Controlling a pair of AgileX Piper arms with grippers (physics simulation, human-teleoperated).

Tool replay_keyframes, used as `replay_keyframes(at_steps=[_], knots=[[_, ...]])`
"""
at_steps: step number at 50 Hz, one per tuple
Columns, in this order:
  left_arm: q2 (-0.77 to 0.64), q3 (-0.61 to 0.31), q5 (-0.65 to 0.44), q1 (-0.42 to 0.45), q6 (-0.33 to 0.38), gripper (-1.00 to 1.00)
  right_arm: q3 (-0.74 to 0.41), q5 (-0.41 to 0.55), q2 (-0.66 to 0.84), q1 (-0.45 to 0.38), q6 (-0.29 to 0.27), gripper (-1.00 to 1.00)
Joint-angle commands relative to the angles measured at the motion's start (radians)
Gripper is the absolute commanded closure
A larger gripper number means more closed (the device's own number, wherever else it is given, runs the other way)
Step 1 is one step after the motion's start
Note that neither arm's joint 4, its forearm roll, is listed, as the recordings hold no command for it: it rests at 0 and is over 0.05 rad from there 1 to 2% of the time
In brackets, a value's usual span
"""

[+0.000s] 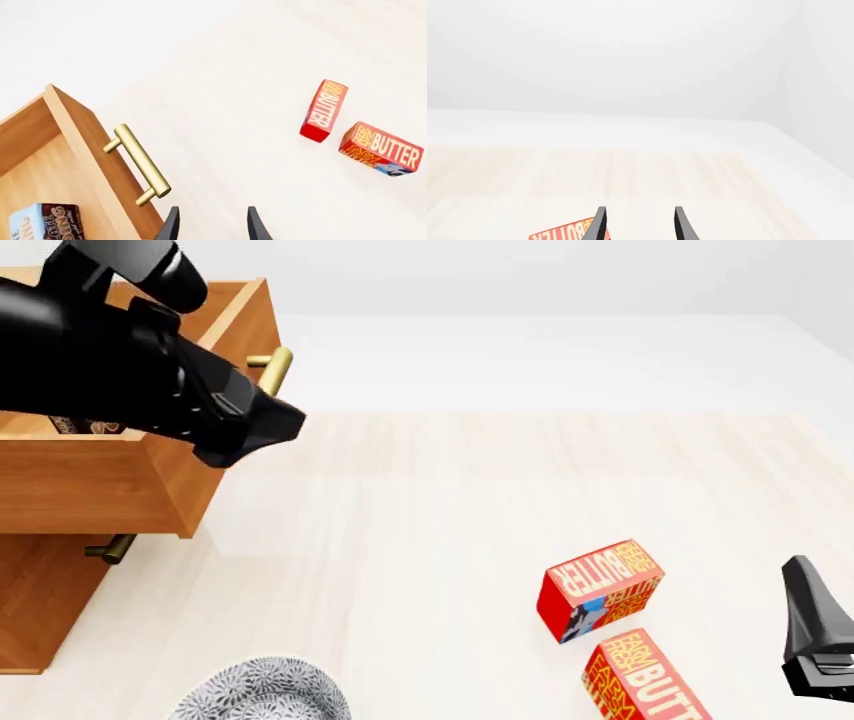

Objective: Put the chocolate pudding in the top drawer of the cabinet and close it.

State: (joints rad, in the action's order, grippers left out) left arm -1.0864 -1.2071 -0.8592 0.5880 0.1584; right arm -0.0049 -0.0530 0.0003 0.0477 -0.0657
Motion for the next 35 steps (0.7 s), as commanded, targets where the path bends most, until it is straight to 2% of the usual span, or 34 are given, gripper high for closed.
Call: replay_keyframes(at_steps=[1,7,10,17,35], knots=[[-0.031,0.034,0.041,0.045,-0.023,-1.0,0.001,0.011,0.0,-0.008,0.015,-1.0],[-0.061,0.042,0.06,0.071,-0.035,-1.0,0.001,0.011,0.0,-0.008,0.015,-1.0],[-0.054,0.063,0.065,0.049,-0.013,-1.0,0.001,0.011,0.0,-0.008,0.015,-1.0],[-0.115,0.071,0.097,0.092,-0.051,-1.0,0.001,0.011,0.0,-0.008,0.015,-1.0],[-0.151,0.105,0.132,0.116,-0.092,-1.0,0.001,0.011,0.0,-0.008,0.015,-1.0]])
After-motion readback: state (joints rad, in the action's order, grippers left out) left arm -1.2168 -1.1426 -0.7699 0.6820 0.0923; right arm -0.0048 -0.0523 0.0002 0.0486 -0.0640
